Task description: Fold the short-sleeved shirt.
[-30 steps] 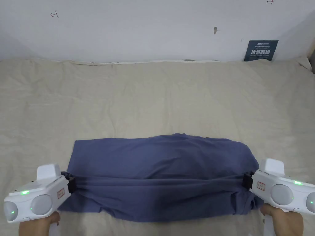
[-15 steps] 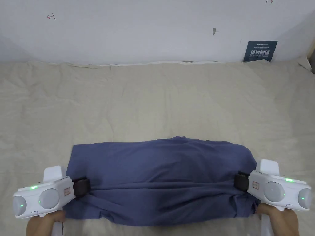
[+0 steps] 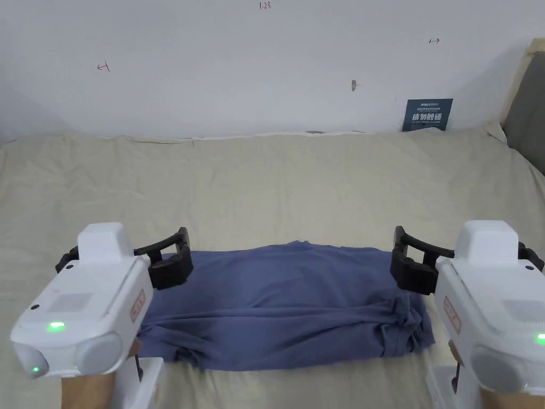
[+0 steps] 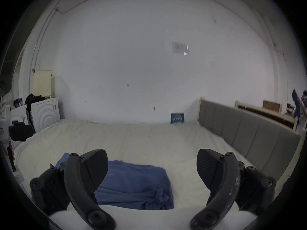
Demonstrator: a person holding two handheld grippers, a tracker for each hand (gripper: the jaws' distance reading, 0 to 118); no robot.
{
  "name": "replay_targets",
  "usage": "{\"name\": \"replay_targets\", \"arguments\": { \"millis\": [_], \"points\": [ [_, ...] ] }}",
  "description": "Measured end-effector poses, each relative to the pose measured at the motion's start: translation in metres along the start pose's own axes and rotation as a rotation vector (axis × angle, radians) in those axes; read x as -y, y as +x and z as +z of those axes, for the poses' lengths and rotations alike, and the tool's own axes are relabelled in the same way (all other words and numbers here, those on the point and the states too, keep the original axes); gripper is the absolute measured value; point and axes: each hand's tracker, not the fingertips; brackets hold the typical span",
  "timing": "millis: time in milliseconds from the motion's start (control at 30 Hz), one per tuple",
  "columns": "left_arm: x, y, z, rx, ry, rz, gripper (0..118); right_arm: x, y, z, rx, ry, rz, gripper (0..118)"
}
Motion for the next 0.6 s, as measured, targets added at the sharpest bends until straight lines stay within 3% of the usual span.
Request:
{"name": "replay_targets", "arguments": {
  "millis": [67, 100, 167, 233, 400, 600],
  "points": [
    [0.012, 0.004, 0.004, -0.021, 0.028, -0.028, 103, 0.0, -0.006, 0.015, 0.019, 0.035, 0.024, 100],
    [0.016, 0.008, 0.009, -0.028, 0.031, -0.033, 95, 0.001, -0.008, 0.021, 0.025, 0.048, 0.033, 89],
    [0.022, 0.011, 0.02, -0.024, 0.045, -0.037, 57, 0.003, -0.011, 0.028, 0.024, 0.053, 0.039, 50],
    [0.026, 0.015, 0.03, -0.01, 0.064, -0.03, 1, 0.006, -0.012, 0.032, 0.014, 0.051, 0.035, 3],
    [0.027, 0.01, 0.034, 0.012, 0.032, 0.001, 0, 0.012, -0.01, 0.03, -0.033, 0.037, -0.007, 1],
    [0.024, -0.013, 0.014, 0.011, -0.073, 0.046, 0, 0.012, -0.009, 0.02, -0.038, 0.023, 0.001, 1]
  ]
}}
